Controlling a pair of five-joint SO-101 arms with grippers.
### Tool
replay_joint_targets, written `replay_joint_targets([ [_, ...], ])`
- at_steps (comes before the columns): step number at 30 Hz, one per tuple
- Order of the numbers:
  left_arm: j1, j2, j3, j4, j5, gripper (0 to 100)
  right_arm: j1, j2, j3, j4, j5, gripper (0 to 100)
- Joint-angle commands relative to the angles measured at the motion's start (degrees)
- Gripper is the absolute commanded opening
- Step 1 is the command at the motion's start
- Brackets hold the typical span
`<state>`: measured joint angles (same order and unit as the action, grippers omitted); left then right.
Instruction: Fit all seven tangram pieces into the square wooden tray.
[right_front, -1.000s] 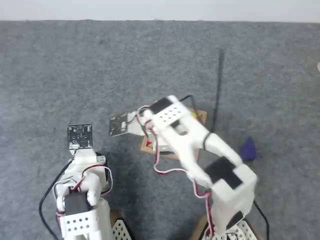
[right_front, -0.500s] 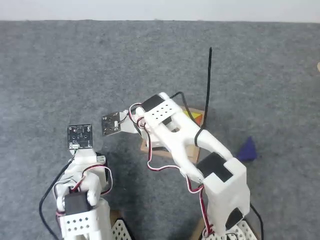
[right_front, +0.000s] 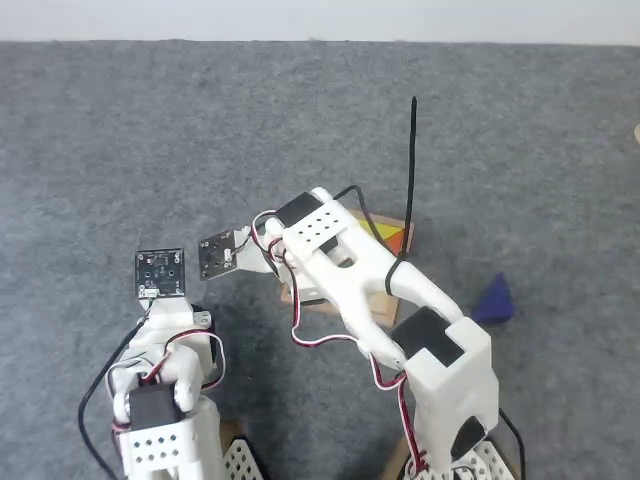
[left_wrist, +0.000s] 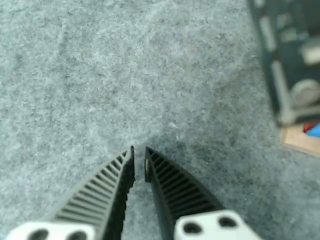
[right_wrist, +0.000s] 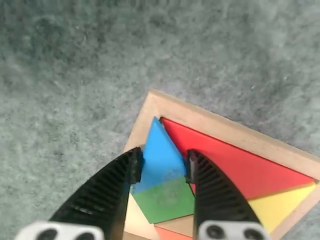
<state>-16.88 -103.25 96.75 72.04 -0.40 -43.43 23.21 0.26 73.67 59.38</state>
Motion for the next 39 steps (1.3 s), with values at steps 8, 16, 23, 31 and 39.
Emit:
replay_joint_targets([
  [8, 0.35, -0.97, -0.31, 0.18, -0.26, 4, 2.77, -0.48, -1.76, 0.66, -1.41, 15.1],
  [16, 0.35, -0.97, -0.31, 0.18, -0.26, 4, 2.51, -0.48, -1.85, 0.92, -2.11, 18.4],
  [23, 0.35, -0.97, -0.31, 0.18, -0.26, 4, 2.77, -2.86, -1.85, 1.19, -2.37, 19.2],
  [31, 0.35, -0.97, -0.31, 0.18, -0.26, 4, 4.0, -12.44, -1.67, 5.58, -2.46, 20.6],
  [39, 0.35, -0.97, -0.31, 0.18, -0.26, 4, 9.45, -12.09, -1.49, 5.05, -5.98, 20.4],
])
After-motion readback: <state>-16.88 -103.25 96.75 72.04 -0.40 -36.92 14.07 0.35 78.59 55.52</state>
